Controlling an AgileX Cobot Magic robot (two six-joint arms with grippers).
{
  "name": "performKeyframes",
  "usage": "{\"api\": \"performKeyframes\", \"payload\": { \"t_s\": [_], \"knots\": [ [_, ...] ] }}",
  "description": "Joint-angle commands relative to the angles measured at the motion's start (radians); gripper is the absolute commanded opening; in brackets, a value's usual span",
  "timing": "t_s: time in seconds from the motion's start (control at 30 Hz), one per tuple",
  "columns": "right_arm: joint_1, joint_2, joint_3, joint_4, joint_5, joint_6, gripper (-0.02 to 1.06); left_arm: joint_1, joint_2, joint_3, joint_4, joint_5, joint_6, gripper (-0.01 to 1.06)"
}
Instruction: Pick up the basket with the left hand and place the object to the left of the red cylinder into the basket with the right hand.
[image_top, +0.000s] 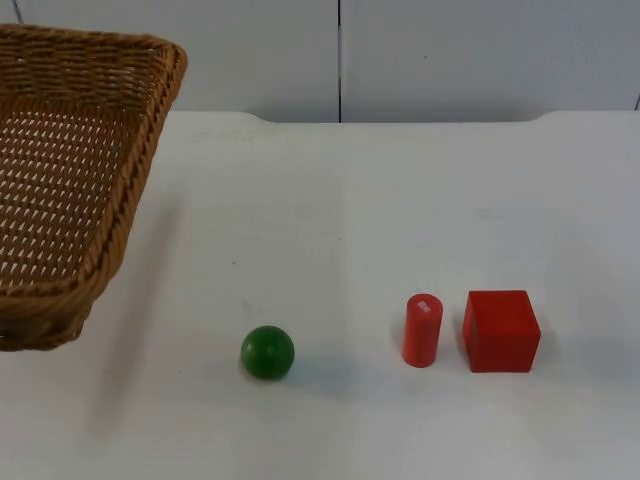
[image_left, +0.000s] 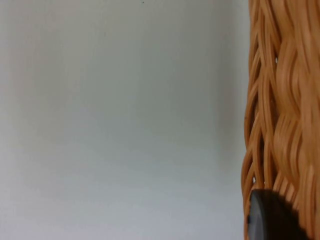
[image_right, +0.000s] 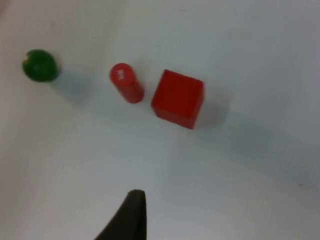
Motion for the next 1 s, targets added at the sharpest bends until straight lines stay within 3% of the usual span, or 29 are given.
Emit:
{"api": "performKeyframes", "payload": {
  "t_s": [0.0,0.07,0.17,0.2,0.23,0.37,0.57,0.83,0.97],
  "knots": [
    [0.082,0.053,-0.005,0.013,-0.064,-0.019,1.05,0.003,-0.012,0.0,-0.023,0.004,0.004,0.0],
    [0.138,0.087,-0.005,0.013,-0.106,-0.019,1.05,0.003,-0.012,0.0,-0.023,0.008,0.004,0.0],
    [0.3,0.19,-0.005,0.01,-0.261,-0.091,1.05,0.003,-0.012,0.0,-0.023,0.01,0.004,0.0],
    [0.381,0.247,-0.005,0.01,-0.351,-0.143,1.05,0.003,-0.012,0.0,-0.023,0.01,0.004,0.0],
    [0.381,0.247,-0.005,0.01,-0.351,-0.143,1.05,0.003,-0.012,0.0,-0.023,0.01,0.004,0.0],
    [0.511,0.409,-0.045,0.009,-0.498,-0.189,1.05,0.003,-0.012,0.0,-0.023,0.01,0.004,0.0],
    [0.54,0.625,-0.156,0.009,-0.568,-0.254,1.05,0.003,-0.012,0.0,-0.023,0.022,0.004,0.0],
    [0.54,0.864,-0.275,0.009,-0.589,-0.279,1.05,0.003,-0.012,0.0,-0.019,0.012,0.004,0.0],
    [0.54,0.979,-0.374,0.009,-0.556,-0.306,1.04,0.003,-0.012,0.0,-0.019,0.014,0.004,0.0]
  ]
}}
